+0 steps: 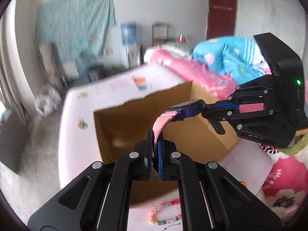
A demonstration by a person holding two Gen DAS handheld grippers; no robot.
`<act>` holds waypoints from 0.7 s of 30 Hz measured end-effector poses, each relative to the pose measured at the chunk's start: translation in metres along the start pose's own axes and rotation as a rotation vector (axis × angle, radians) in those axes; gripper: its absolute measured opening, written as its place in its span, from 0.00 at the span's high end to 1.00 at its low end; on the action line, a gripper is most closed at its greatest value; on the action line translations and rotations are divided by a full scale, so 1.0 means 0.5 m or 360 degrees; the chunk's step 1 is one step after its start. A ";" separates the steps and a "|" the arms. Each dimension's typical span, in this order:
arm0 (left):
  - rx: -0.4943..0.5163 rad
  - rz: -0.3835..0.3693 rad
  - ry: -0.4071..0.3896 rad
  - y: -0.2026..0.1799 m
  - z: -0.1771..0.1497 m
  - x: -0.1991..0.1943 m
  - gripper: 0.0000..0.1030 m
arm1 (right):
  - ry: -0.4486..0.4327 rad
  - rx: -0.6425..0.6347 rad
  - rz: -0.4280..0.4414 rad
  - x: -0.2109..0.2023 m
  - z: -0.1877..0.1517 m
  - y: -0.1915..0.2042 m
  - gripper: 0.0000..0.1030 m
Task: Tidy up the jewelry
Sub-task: 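Lift the watch over the box and lower it inside with both tools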
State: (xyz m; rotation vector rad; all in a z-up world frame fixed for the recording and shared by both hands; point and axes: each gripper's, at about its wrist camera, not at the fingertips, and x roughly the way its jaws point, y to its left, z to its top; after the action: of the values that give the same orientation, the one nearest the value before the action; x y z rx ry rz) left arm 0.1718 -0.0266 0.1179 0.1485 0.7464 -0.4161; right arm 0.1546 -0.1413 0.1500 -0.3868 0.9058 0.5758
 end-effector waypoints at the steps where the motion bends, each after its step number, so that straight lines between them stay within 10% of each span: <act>1: -0.0038 -0.0038 0.0098 0.019 0.014 0.038 0.96 | 0.0064 0.0025 0.0034 0.029 0.009 -0.018 0.96; 9: -0.0341 -0.0278 0.0673 0.115 -0.012 0.235 0.94 | 0.0617 0.0100 0.0290 0.255 0.035 -0.088 0.96; 17: -0.0378 -0.0275 0.0683 0.137 0.001 0.244 0.91 | 0.0840 0.0027 0.0298 0.355 0.049 -0.098 0.93; 21: -0.0361 -0.0212 0.0614 0.148 0.014 0.225 0.91 | 0.0787 0.0035 0.0215 0.350 0.064 -0.110 0.66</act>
State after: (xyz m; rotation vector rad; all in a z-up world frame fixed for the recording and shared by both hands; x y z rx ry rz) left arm 0.2811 0.0035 0.0447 -0.0367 1.1820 -0.4312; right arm 0.2930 -0.1143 0.0285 -0.4603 1.4196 0.6040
